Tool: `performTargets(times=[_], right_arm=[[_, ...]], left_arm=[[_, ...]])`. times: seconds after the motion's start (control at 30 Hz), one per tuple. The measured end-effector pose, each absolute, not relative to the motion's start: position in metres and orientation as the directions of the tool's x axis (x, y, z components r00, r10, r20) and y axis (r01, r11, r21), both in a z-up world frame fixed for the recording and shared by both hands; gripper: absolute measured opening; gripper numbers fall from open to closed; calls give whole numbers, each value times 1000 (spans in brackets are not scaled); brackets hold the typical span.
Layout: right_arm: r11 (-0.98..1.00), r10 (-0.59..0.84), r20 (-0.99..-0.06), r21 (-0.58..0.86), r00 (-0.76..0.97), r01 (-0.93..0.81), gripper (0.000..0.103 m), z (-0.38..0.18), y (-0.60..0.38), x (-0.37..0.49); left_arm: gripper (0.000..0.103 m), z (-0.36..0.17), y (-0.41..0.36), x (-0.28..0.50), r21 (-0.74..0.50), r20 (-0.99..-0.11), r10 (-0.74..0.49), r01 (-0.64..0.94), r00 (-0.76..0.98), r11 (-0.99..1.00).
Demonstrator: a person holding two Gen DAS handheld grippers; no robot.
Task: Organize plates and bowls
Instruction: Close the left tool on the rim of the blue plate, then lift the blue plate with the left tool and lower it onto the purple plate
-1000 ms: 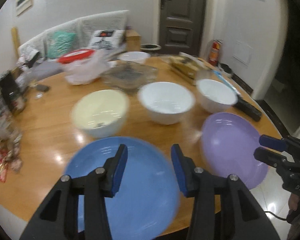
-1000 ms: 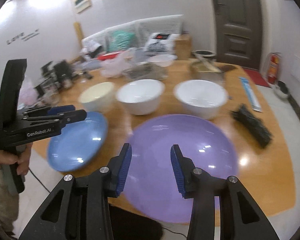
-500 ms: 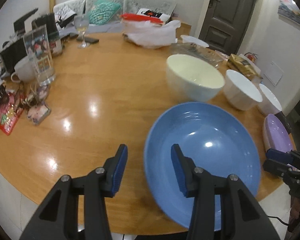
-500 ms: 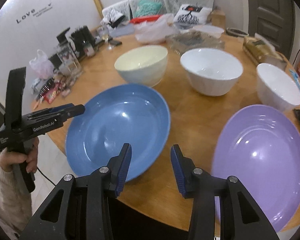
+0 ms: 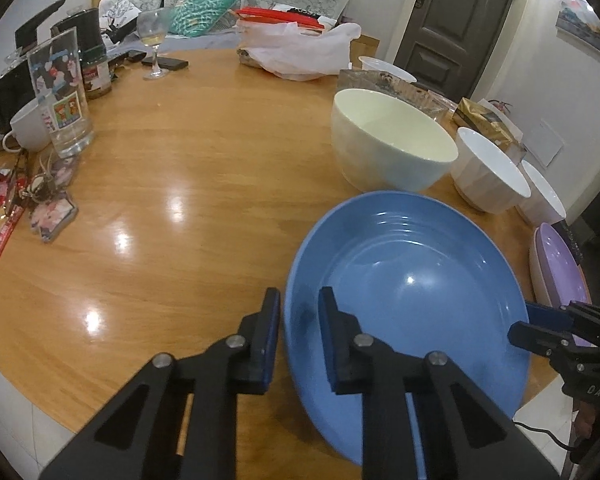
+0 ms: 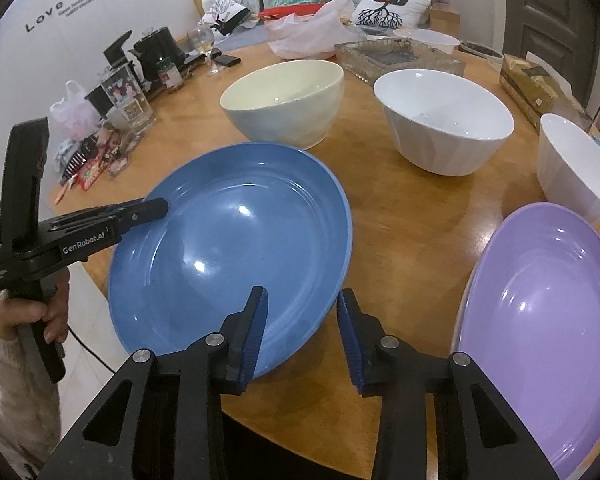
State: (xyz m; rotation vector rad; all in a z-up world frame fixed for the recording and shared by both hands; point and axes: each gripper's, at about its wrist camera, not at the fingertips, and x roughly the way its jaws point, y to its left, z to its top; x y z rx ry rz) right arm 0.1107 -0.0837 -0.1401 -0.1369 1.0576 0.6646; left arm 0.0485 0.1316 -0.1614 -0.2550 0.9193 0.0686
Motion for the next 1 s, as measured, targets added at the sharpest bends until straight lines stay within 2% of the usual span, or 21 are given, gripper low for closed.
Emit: performTargets(times=[0.17, 0.5, 1.0], right_arm=[[797, 442, -839, 206, 317, -567, 25, -141, -85, 112], [802, 436, -836, 194, 333, -565, 25, -135, -87, 105], [810, 507, -736, 230, 448, -540, 25, -89, -142, 80]], left_arm=[[16, -160, 128, 50, -176, -794, -36, -172, 607, 969], [17, -150, 129, 45, -189, -787, -49, -165, 615, 968], [18, -86, 75, 26, -96, -737, 2, -108, 676, 990]])
